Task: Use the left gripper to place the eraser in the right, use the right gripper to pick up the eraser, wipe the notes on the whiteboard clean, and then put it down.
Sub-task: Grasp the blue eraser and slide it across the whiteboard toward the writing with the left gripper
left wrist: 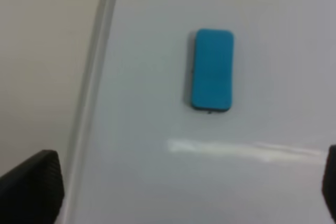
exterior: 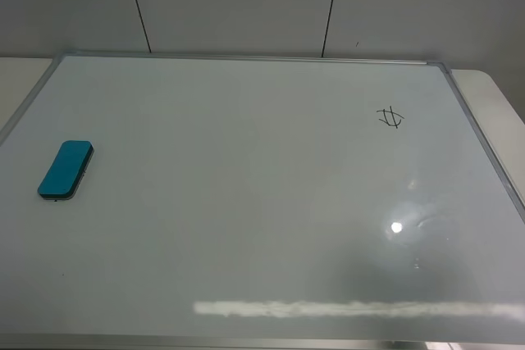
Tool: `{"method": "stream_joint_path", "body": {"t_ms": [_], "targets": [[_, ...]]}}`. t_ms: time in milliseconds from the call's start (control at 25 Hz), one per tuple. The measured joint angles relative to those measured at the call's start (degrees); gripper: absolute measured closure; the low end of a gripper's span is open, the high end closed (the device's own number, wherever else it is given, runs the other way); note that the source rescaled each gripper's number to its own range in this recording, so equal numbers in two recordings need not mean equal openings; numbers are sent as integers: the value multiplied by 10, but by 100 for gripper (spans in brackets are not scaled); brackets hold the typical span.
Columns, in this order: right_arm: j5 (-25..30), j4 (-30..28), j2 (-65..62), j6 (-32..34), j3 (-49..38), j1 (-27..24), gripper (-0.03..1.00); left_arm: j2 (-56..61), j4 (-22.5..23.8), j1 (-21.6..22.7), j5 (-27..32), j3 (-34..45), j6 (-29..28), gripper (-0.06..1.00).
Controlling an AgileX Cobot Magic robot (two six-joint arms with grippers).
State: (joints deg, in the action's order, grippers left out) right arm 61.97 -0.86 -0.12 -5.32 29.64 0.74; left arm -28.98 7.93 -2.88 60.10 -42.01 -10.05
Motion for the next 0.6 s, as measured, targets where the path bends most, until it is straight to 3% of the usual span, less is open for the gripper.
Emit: {"method": "stream_joint_path", "body": {"t_ms": [400, 520, 600], "targets": [[0, 0, 0, 0, 0, 0, 10, -279, 13, 0, -41, -63, 61, -2], [0, 0, 0, 0, 0, 0, 10, -344, 12, 0, -67, -63, 64, 14], [0, 0, 0, 0, 0, 0, 10, -377, 11, 0, -88, -63, 67, 34]]}}
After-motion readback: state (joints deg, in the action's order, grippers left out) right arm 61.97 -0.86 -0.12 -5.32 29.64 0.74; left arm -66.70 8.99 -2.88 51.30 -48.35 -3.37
